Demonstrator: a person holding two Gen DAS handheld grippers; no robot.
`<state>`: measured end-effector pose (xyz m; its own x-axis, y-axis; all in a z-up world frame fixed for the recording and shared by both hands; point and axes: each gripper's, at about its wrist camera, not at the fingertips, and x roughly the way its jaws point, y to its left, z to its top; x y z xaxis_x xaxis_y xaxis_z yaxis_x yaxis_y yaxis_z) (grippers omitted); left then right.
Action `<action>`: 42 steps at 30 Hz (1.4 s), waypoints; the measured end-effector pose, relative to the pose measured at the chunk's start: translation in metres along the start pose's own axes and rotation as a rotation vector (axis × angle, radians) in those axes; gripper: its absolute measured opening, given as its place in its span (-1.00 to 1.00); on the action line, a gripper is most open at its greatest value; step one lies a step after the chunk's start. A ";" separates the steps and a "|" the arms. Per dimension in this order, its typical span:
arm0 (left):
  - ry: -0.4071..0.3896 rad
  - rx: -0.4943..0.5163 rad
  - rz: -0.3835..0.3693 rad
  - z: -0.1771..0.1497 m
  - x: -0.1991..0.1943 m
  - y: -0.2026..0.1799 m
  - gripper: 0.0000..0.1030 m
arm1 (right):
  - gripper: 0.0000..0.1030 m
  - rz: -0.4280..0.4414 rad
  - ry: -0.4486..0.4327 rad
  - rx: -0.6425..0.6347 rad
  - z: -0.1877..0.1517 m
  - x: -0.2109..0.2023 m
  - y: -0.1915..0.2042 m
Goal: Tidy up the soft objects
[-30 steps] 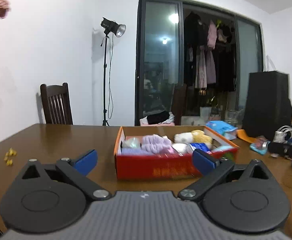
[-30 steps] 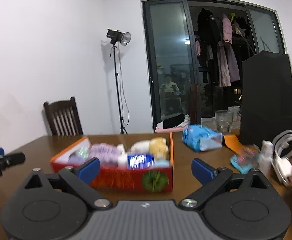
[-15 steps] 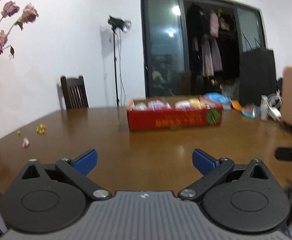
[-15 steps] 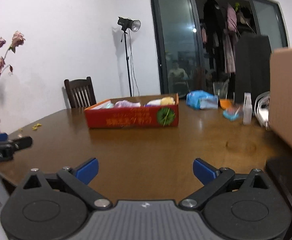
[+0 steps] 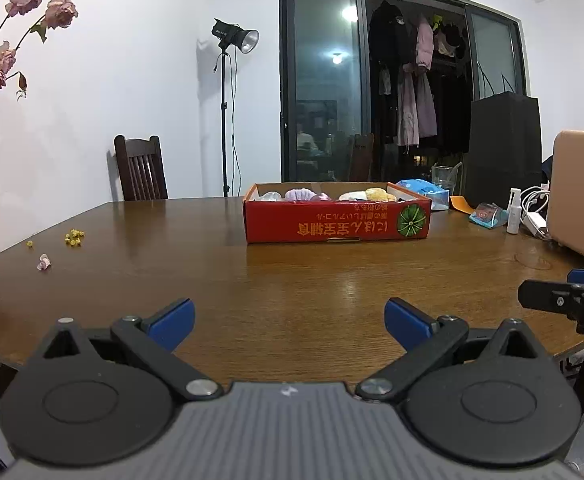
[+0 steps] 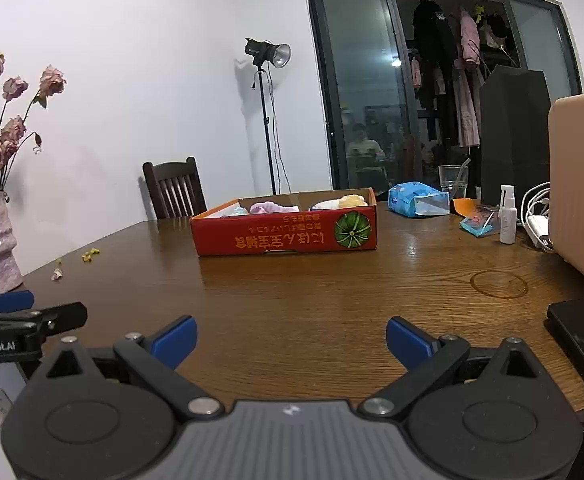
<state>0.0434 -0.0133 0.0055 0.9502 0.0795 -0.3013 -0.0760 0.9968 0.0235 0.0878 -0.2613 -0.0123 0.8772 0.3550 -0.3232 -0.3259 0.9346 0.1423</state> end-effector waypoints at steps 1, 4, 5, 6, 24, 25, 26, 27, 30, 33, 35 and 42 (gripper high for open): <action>-0.003 -0.002 0.001 0.000 0.000 0.000 1.00 | 1.00 -0.002 0.002 0.001 0.000 0.001 0.000; -0.008 -0.004 0.006 0.000 -0.001 0.001 1.00 | 1.00 -0.007 0.022 0.001 0.000 0.004 0.001; -0.007 -0.005 0.006 0.000 -0.001 0.001 1.00 | 1.00 -0.004 0.019 0.003 0.000 0.004 0.001; -0.008 -0.005 0.006 0.000 -0.001 0.002 1.00 | 1.00 0.000 0.015 0.004 0.000 0.003 0.002; -0.014 -0.005 0.004 0.001 -0.002 0.000 1.00 | 1.00 0.021 0.029 0.013 -0.002 0.005 0.003; -0.014 -0.005 0.005 0.001 -0.002 0.000 1.00 | 1.00 0.022 0.030 0.014 -0.002 0.005 0.003; -0.013 -0.005 0.005 0.001 -0.002 0.000 1.00 | 1.00 0.022 0.029 0.013 -0.002 0.005 0.003; -0.013 -0.005 0.005 0.001 -0.002 0.000 1.00 | 1.00 0.022 0.028 0.013 -0.001 0.005 0.004; -0.013 -0.005 0.005 0.001 -0.002 0.000 1.00 | 1.00 0.021 0.025 0.013 -0.001 0.005 0.004; -0.014 -0.005 0.005 0.001 -0.003 0.000 1.00 | 1.00 0.022 0.024 0.014 -0.001 0.005 0.004; -0.013 -0.005 0.005 0.001 -0.002 0.000 1.00 | 1.00 0.021 0.022 0.013 -0.001 0.005 0.003; -0.013 -0.005 0.005 0.001 -0.003 0.000 1.00 | 1.00 0.023 0.017 0.016 -0.002 0.005 0.004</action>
<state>0.0413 -0.0137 0.0071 0.9537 0.0845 -0.2887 -0.0821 0.9964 0.0201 0.0902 -0.2561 -0.0156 0.8634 0.3773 -0.3350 -0.3404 0.9257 0.1651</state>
